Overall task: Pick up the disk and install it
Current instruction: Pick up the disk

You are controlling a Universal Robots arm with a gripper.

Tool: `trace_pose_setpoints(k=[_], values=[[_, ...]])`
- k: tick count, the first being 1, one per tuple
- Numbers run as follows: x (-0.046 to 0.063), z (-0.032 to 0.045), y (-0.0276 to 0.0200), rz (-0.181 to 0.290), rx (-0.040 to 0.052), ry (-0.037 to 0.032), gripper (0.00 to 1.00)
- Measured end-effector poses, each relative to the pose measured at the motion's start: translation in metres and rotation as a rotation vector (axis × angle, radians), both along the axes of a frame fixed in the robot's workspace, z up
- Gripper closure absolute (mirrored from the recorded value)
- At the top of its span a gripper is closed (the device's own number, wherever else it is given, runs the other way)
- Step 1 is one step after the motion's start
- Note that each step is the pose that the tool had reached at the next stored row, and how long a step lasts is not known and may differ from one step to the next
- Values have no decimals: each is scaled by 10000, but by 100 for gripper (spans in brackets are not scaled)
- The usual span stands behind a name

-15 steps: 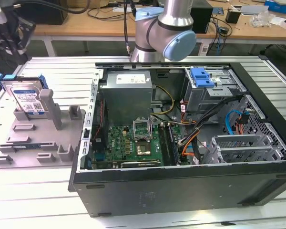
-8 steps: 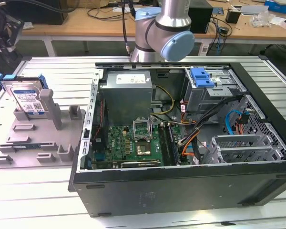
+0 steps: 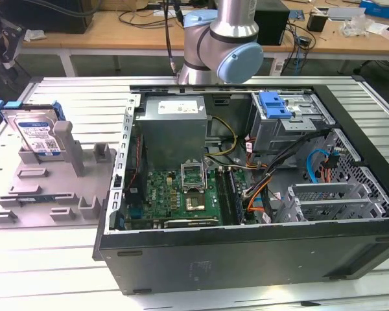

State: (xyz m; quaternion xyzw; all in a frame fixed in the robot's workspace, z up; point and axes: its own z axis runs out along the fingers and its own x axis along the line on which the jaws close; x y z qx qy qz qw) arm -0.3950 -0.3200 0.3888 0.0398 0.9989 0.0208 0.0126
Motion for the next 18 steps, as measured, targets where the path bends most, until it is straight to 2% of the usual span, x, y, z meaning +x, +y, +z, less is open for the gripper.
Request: trace_pose_setpoints(k=[11,13,16,17,18], values=[[4,-1,1,-2,-12,2,89],[36,0,0,6,-13,72,89],[47,-2,2,226,-13,355,89],[47,-3,3,389,-15,473,89],[46,-3,4,490,-16,506,89]])
